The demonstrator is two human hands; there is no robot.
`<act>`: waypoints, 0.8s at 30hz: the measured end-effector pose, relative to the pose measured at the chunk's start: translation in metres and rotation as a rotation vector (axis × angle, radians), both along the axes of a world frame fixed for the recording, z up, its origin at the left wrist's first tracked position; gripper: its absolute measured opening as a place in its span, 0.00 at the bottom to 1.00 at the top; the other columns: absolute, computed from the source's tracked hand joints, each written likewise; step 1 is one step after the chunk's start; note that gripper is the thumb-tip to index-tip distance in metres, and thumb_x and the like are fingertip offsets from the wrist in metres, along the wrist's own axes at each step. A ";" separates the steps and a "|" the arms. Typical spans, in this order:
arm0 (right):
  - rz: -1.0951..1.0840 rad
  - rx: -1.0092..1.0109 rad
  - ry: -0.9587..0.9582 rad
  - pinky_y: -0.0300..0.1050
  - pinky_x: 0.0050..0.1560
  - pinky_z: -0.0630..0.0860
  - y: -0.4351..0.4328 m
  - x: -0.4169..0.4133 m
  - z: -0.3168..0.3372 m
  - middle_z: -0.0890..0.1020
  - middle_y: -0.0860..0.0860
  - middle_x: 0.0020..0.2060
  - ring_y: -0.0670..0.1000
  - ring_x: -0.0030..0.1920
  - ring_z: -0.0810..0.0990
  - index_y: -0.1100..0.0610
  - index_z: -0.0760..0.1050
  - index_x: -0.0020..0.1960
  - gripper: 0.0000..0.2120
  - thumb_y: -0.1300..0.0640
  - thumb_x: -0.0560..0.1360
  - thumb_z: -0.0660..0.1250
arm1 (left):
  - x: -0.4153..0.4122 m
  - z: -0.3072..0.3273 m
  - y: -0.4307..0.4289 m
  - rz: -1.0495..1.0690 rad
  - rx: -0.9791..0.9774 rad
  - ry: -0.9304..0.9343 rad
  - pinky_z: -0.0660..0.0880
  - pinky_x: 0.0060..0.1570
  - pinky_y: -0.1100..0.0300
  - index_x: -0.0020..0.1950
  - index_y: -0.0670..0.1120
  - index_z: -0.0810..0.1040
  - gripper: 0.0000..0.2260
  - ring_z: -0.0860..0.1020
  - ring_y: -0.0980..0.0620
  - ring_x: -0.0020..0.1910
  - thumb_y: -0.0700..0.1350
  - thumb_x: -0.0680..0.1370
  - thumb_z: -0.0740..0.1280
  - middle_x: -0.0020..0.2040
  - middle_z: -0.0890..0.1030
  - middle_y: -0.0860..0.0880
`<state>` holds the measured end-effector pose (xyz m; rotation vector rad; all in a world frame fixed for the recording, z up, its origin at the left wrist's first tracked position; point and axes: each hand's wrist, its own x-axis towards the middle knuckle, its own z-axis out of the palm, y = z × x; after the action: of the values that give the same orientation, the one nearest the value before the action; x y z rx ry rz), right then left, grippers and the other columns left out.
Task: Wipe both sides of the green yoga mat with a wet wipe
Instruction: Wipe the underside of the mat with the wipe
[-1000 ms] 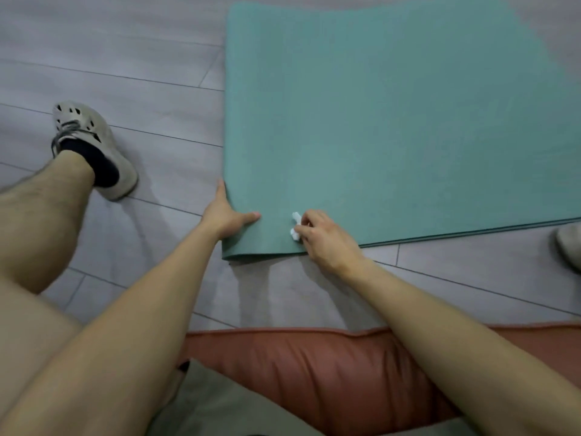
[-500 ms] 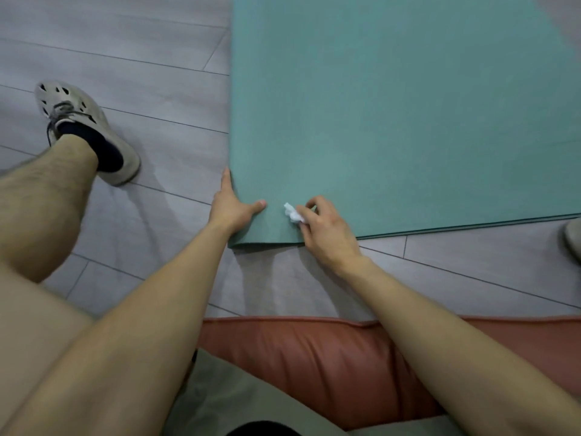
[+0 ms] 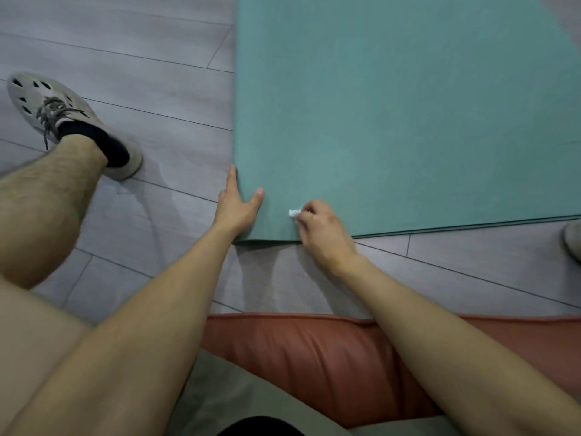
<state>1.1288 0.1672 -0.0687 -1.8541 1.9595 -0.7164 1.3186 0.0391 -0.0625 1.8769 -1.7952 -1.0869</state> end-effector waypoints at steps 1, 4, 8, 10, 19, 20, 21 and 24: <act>0.086 0.020 0.029 0.54 0.49 0.79 0.004 0.007 0.000 0.75 0.54 0.50 0.58 0.48 0.77 0.59 0.80 0.55 0.15 0.50 0.86 0.60 | 0.001 0.000 -0.002 -0.005 0.006 -0.002 0.68 0.76 0.45 0.87 0.57 0.48 0.40 0.71 0.40 0.76 0.59 0.81 0.68 0.79 0.69 0.42; 0.113 0.026 0.110 0.56 0.45 0.79 0.011 -0.031 0.006 0.75 0.56 0.49 0.60 0.46 0.77 0.58 0.80 0.55 0.08 0.55 0.82 0.65 | 0.002 0.004 -0.005 -0.025 0.026 -0.003 0.68 0.76 0.45 0.87 0.56 0.49 0.39 0.71 0.40 0.75 0.57 0.82 0.68 0.79 0.69 0.44; -0.309 0.046 0.142 0.52 0.43 0.77 0.022 -0.099 0.010 0.76 0.61 0.47 0.64 0.43 0.78 0.62 0.83 0.53 0.07 0.62 0.79 0.68 | -0.006 0.009 -0.002 -0.010 0.052 -0.010 0.71 0.74 0.44 0.85 0.59 0.48 0.53 0.74 0.42 0.72 0.63 0.70 0.78 0.77 0.72 0.46; -0.242 0.026 0.060 0.55 0.45 0.79 0.018 -0.065 0.010 0.77 0.62 0.46 0.65 0.42 0.79 0.61 0.83 0.56 0.09 0.62 0.79 0.67 | -0.012 0.010 0.002 -0.003 0.044 -0.049 0.73 0.72 0.43 0.85 0.60 0.47 0.60 0.76 0.41 0.70 0.63 0.63 0.81 0.74 0.73 0.44; -0.037 0.041 0.071 0.59 0.47 0.79 0.014 -0.054 0.012 0.76 0.58 0.50 0.62 0.45 0.78 0.60 0.81 0.54 0.08 0.61 0.79 0.65 | 0.011 0.018 -0.027 0.056 -0.094 -0.214 0.75 0.69 0.45 0.82 0.60 0.56 0.56 0.78 0.39 0.67 0.59 0.62 0.85 0.70 0.75 0.42; -0.139 0.040 0.092 0.59 0.46 0.80 0.020 -0.077 0.011 0.75 0.58 0.50 0.63 0.44 0.78 0.60 0.81 0.54 0.07 0.60 0.79 0.66 | 0.010 0.018 -0.027 0.056 -0.070 -0.213 0.75 0.69 0.44 0.82 0.59 0.55 0.55 0.77 0.38 0.66 0.59 0.62 0.84 0.70 0.74 0.41; -0.245 0.032 0.105 0.59 0.46 0.80 0.023 -0.093 0.009 0.75 0.59 0.50 0.63 0.44 0.77 0.61 0.82 0.53 0.08 0.61 0.79 0.66 | 0.006 0.017 -0.023 0.058 -0.044 -0.220 0.74 0.69 0.43 0.83 0.59 0.54 0.55 0.77 0.37 0.67 0.58 0.64 0.83 0.70 0.73 0.41; -0.291 0.010 0.053 0.59 0.48 0.80 0.018 -0.070 0.006 0.76 0.60 0.50 0.63 0.45 0.78 0.62 0.82 0.53 0.08 0.60 0.80 0.66 | -0.015 0.017 0.000 0.007 -0.173 -0.406 0.69 0.72 0.39 0.84 0.56 0.53 0.49 0.68 0.37 0.73 0.57 0.69 0.76 0.74 0.66 0.40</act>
<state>1.0587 0.1852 -0.0630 -1.6142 2.2914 -0.7431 1.3040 0.0388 -0.0453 2.1020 -2.0130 -0.5491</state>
